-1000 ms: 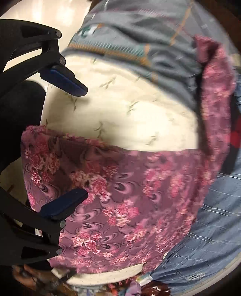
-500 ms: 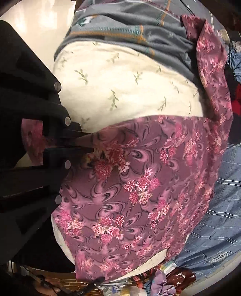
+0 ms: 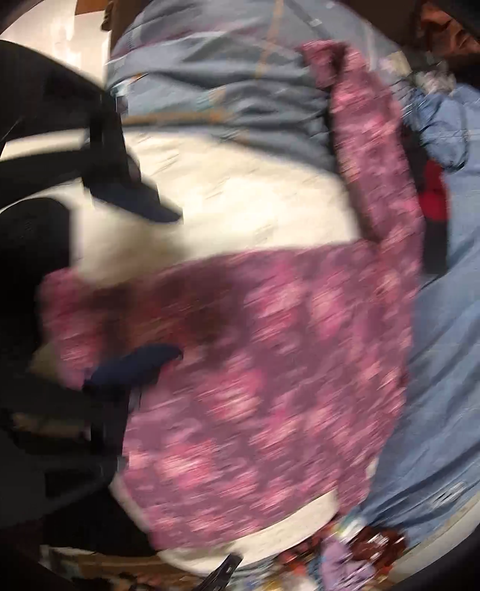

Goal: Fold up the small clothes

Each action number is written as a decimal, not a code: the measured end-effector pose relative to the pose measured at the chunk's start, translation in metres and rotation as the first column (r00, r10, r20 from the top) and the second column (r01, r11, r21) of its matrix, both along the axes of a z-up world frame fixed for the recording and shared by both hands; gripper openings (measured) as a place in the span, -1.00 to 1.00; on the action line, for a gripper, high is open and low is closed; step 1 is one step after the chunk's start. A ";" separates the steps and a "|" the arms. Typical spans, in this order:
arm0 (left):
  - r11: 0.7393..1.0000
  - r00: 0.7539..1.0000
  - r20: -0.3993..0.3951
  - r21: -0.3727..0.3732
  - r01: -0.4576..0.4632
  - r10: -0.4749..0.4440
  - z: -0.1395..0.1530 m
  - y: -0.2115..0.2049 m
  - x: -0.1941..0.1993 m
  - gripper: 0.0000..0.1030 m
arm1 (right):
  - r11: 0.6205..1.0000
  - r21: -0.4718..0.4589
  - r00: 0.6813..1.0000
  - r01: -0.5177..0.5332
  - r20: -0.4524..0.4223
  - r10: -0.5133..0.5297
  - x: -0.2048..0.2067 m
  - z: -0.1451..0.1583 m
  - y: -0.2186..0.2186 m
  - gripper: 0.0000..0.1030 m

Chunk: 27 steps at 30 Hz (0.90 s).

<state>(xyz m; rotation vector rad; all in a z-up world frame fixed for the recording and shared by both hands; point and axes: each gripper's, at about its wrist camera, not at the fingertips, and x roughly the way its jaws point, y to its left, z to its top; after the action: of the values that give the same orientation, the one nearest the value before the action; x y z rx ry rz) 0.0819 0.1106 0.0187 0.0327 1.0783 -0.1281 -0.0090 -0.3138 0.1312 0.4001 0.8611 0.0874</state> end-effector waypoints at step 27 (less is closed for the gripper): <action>0.960 0.972 -0.226 -0.254 -0.118 0.060 -0.020 0.021 0.299 0.48 | 0.881 -0.153 0.894 -0.447 -0.050 0.445 0.399 0.002 0.245 0.09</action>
<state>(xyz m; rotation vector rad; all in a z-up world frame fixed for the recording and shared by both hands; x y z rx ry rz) 0.3806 0.1316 -0.0010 -0.2781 1.2700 -0.1968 0.3896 -0.0690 0.1334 0.0424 0.9551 0.4411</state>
